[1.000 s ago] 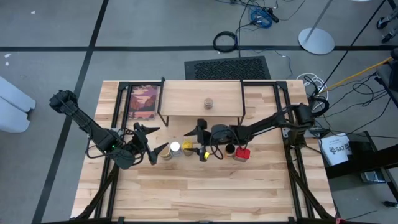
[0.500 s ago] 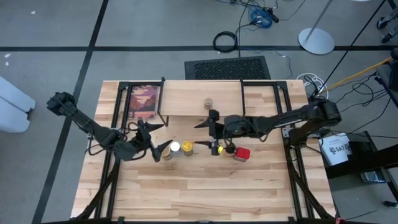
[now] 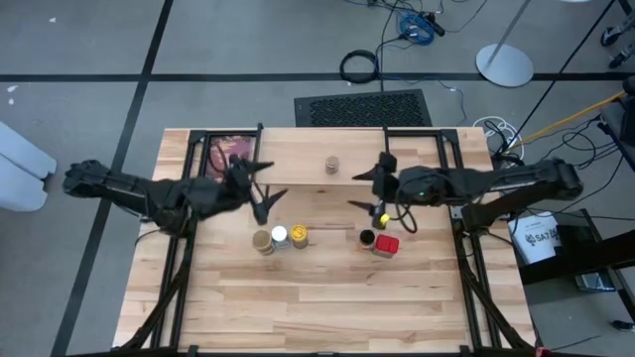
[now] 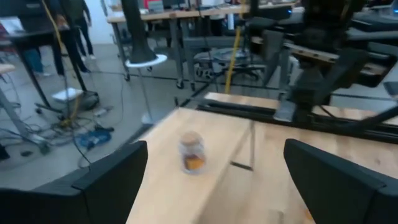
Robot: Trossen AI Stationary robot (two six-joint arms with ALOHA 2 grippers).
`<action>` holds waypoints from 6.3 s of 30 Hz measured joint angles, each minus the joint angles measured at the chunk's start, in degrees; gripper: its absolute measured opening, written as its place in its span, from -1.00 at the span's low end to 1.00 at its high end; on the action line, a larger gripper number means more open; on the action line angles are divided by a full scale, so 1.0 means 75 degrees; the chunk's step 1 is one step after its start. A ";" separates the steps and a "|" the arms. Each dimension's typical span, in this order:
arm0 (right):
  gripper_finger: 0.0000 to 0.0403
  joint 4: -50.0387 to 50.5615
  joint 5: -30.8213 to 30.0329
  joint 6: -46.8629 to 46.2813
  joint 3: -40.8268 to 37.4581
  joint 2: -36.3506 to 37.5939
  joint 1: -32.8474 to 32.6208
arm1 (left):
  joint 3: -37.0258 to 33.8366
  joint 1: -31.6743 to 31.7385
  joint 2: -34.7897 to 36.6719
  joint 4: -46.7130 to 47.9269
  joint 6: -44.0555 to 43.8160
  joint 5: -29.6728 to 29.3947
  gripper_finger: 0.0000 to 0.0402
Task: Shelf spices
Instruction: Remove the brown seasoning bottle from the shelf
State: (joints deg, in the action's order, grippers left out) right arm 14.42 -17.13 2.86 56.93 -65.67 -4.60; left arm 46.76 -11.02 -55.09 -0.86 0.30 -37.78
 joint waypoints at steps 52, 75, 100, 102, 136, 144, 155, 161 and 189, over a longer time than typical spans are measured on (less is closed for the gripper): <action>0.41 0.1683 -0.0719 -0.0272 -0.0003 0.0513 0.0006 | 0.1965 0.4021 -0.4258 -0.0767 0.0614 0.5289 0.92; 0.41 0.1651 -0.0716 -0.0267 -0.0006 0.0510 0.0006 | 0.1968 0.4015 -0.4462 -0.0959 0.0638 0.5655 0.92; 0.41 0.1479 -0.0716 -0.0243 -0.0006 0.0510 0.0006 | 0.1968 0.4018 -0.5022 -0.1431 0.0672 0.5630 0.84; 0.41 0.1479 -0.0713 -0.0240 -0.0006 0.0510 0.0006 | 0.1968 0.4018 -0.5085 -0.1433 0.0672 0.5628 0.78; 0.41 0.1482 -0.0713 -0.0234 -0.0006 0.0510 0.0006 | 0.2093 0.4056 -0.5316 -0.1535 0.0817 0.5607 0.25; 0.41 0.1482 -0.0713 -0.0234 -0.0006 0.0510 0.0006 | 0.2093 0.4053 -0.5313 -0.1402 0.0882 0.5610 -0.02; 0.41 0.1482 -0.0715 -0.0234 -0.0006 0.0510 0.0008 | 0.2373 0.4056 -0.5313 -0.1158 0.0870 0.5789 -0.04; 0.41 0.1482 -0.0713 -0.0234 -0.0006 0.0510 0.0009 | 0.2454 0.4053 -0.5313 -0.1157 0.0855 0.6052 -0.04; 0.41 0.1561 -0.0068 -0.0735 0.0000 0.1344 0.0002 | 0.2463 0.1534 -0.4960 -0.0370 0.1220 0.7164 -0.04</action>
State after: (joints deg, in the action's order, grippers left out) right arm 26.13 -17.64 -2.65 56.93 -55.59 -4.58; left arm 65.23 0.48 -92.29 -3.63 9.45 15.95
